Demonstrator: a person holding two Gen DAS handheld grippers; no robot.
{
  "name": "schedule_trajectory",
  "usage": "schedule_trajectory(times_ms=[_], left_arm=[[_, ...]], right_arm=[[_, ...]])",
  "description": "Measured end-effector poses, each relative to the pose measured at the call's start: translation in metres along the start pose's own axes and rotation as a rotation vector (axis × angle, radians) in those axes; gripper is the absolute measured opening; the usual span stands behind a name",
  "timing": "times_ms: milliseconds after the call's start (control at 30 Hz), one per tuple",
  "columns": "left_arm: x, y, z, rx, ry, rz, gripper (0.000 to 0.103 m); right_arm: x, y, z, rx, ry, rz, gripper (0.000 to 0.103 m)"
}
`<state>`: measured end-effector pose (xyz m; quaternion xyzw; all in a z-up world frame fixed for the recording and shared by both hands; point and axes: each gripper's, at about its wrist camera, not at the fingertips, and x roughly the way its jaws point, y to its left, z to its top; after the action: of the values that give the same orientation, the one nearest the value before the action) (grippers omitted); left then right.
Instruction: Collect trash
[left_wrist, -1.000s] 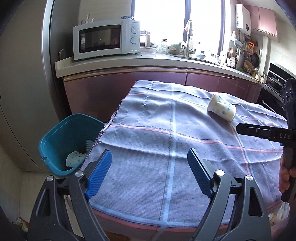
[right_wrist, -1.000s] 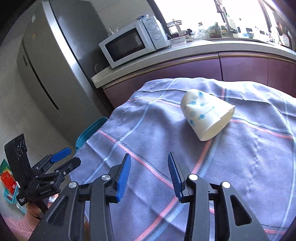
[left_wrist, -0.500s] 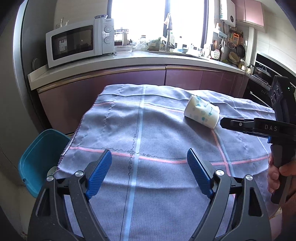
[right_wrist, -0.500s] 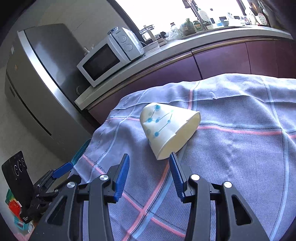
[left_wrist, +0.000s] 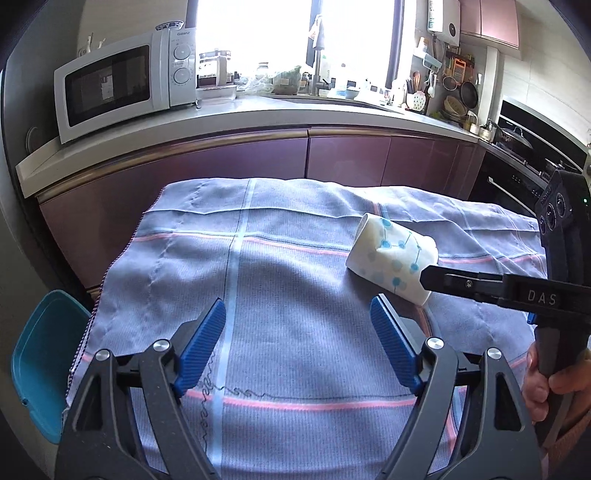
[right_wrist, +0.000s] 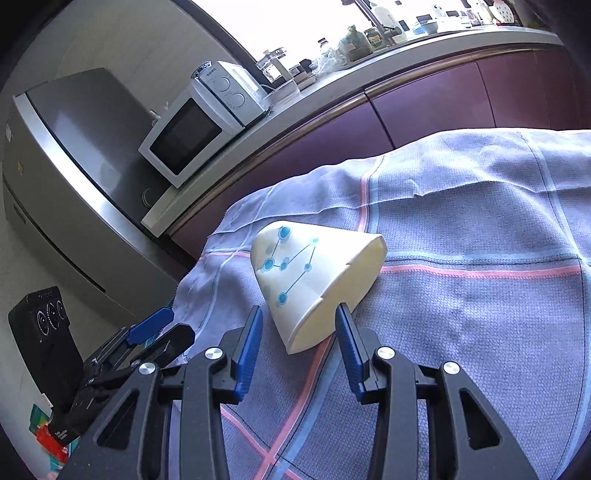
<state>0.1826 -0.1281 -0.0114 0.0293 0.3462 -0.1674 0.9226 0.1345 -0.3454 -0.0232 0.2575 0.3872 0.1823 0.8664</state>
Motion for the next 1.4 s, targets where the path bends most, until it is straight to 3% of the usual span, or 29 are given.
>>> schedule_trajectory(times_ms=[367, 767, 1033, 1233, 1400], left_arm=[[0.039, -0.022, 0.033, 0.037, 0.014, -0.057, 0.067], [0.065, -0.042, 0.04, 0.072, 0.083, -0.217, 0.036], [0.059, -0.039, 0.032, 0.045, 0.095, -0.256, 0.033], [0.032, -0.022, 0.018, 0.021, 0.083, -0.291, 0.033], [0.005, -0.003, 0.005, -0.008, 0.057, -0.275, 0.031]], right_arm=[[0.002, -0.002, 0.002, 0.015, -0.004, -0.005, 0.023], [0.002, -0.007, 0.005, 0.021, -0.008, -0.011, 0.013], [-0.002, -0.002, 0.005, -0.008, -0.018, -0.024, 0.006], [-0.012, 0.02, -0.001, -0.092, -0.023, 0.022, 0.005], [-0.01, 0.04, -0.007, -0.138, -0.003, 0.074, 0.005]])
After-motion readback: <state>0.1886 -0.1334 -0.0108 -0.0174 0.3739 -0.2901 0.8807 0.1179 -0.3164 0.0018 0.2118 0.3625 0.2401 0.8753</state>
